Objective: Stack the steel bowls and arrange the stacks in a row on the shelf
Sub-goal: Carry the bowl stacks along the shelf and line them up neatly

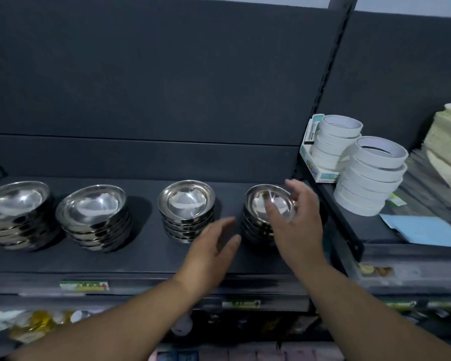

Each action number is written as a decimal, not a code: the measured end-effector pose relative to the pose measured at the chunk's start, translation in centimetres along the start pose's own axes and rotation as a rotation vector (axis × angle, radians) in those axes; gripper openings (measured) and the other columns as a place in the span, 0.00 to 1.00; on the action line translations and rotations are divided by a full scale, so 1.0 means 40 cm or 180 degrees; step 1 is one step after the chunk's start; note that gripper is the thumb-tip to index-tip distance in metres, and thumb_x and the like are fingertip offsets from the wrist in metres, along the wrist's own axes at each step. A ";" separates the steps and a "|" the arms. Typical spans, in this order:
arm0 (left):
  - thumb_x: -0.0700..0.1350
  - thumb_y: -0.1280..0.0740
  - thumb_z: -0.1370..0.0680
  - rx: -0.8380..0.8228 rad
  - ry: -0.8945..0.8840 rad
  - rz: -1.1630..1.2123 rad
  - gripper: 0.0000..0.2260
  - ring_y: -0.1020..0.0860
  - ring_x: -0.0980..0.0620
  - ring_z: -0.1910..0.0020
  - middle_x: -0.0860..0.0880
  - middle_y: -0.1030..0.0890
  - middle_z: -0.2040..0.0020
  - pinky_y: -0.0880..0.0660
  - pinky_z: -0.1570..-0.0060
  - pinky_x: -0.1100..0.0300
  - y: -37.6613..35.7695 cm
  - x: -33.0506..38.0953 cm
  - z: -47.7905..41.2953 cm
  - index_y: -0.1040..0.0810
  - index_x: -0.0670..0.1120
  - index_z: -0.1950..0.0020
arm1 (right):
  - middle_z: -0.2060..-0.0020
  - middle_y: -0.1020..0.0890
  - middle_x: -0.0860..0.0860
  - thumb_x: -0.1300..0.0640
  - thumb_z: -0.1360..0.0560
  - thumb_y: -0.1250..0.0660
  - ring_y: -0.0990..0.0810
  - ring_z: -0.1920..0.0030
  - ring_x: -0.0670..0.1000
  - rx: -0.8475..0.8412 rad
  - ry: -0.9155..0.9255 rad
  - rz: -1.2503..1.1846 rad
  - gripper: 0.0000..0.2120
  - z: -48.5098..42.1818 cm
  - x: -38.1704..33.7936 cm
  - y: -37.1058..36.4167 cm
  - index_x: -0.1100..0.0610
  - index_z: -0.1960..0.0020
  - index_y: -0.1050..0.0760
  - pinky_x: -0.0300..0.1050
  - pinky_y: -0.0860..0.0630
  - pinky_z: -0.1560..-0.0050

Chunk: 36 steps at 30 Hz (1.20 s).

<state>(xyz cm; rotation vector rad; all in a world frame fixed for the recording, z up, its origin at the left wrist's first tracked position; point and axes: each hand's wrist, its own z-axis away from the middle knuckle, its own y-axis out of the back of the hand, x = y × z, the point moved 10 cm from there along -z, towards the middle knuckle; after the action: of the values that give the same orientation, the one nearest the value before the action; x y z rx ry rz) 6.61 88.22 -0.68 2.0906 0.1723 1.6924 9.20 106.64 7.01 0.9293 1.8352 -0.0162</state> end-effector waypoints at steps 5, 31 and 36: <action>0.55 0.43 0.18 0.0096 0.0904 0.0481 0.24 0.36 0.53 0.27 0.51 0.35 0.25 0.45 0.35 0.67 -0.072 0.010 -0.102 0.41 0.54 0.23 | 0.23 0.38 0.49 0.41 0.21 0.40 0.38 0.24 0.51 -0.0851 -0.1595 -0.0290 0.31 -0.003 0.183 -0.023 0.48 0.22 0.44 0.49 0.40 0.26; 0.64 0.48 0.22 0.0362 0.1744 0.1659 0.25 0.22 0.49 0.40 0.50 0.20 0.38 0.27 0.36 0.48 -0.150 -0.092 -0.130 0.27 0.53 0.31 | 0.35 0.24 0.45 0.43 0.19 0.50 0.25 0.37 0.49 -0.1267 -0.2419 -0.1453 0.20 0.048 0.287 -0.110 0.40 0.31 0.30 0.51 0.25 0.41; 0.64 0.49 0.21 0.0307 0.1723 0.1669 0.26 0.23 0.50 0.38 0.50 0.22 0.36 0.28 0.35 0.47 -0.157 -0.077 -0.128 0.29 0.53 0.30 | 0.33 0.25 0.45 0.43 0.19 0.50 0.26 0.36 0.50 -0.1238 -0.2388 -0.1402 0.20 0.046 0.286 -0.095 0.40 0.29 0.32 0.52 0.26 0.39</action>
<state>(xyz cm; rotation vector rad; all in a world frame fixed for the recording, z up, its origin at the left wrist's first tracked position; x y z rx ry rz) 2.09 94.02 -5.25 1.7853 -0.1524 2.5883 6.45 109.91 -4.39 0.1774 1.2331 -0.2398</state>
